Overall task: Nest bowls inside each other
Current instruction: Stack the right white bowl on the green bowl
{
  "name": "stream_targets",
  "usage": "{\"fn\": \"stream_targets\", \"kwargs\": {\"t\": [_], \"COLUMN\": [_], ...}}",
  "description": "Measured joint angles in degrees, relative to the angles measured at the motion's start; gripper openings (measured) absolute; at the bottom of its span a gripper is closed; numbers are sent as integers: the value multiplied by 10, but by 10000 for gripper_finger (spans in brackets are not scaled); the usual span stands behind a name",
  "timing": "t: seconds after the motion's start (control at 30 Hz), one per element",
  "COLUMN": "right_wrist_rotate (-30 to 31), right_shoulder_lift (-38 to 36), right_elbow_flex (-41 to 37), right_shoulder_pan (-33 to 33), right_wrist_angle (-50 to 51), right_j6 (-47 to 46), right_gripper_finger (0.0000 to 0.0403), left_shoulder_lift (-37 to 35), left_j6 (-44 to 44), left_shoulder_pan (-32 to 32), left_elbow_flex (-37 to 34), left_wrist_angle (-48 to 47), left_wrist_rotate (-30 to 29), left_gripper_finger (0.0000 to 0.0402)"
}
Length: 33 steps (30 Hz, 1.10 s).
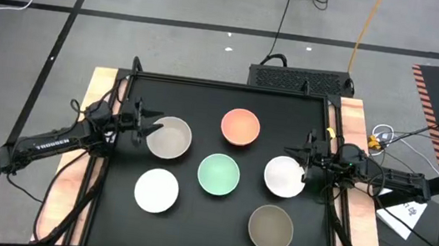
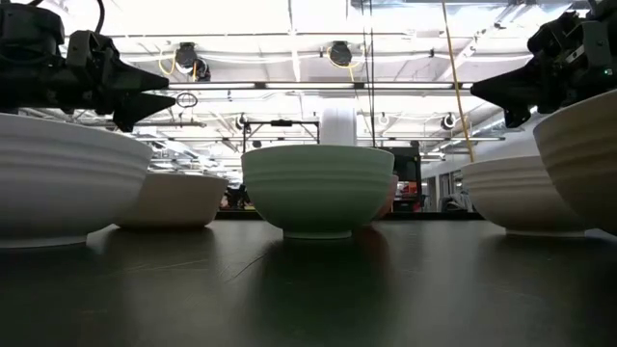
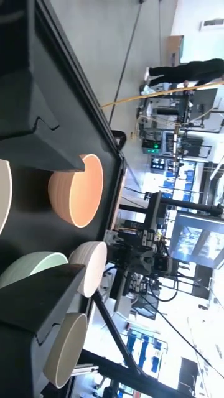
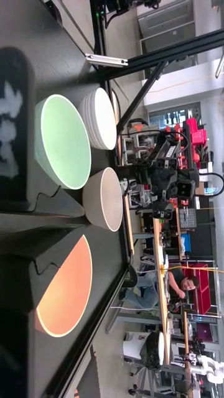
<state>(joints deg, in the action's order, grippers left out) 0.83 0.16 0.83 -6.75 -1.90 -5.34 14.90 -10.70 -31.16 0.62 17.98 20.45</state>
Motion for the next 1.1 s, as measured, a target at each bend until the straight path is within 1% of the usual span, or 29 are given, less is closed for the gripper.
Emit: {"fn": "stream_targets", "kwargs": {"t": [0.3,0.6,1.1], "right_wrist_rotate": [0,1,6], "right_shoulder_lift": [0,0,0], "right_elbow_flex": [0,0,0], "right_shoulder_pan": [0,0,0], "right_wrist_angle": [-1,-20,-21], "right_j6": [0,-1,-1], "right_gripper_finger": [20,20,20], "left_shoulder_lift": [0,0,0], "left_j6": [-4,-78,-78], "left_shoulder_pan": [0,0,0], "left_elbow_flex": [0,0,0], "left_wrist_angle": [1,1,1], "left_wrist_rotate": [0,1,3], "left_gripper_finger": [253,253,253]}}
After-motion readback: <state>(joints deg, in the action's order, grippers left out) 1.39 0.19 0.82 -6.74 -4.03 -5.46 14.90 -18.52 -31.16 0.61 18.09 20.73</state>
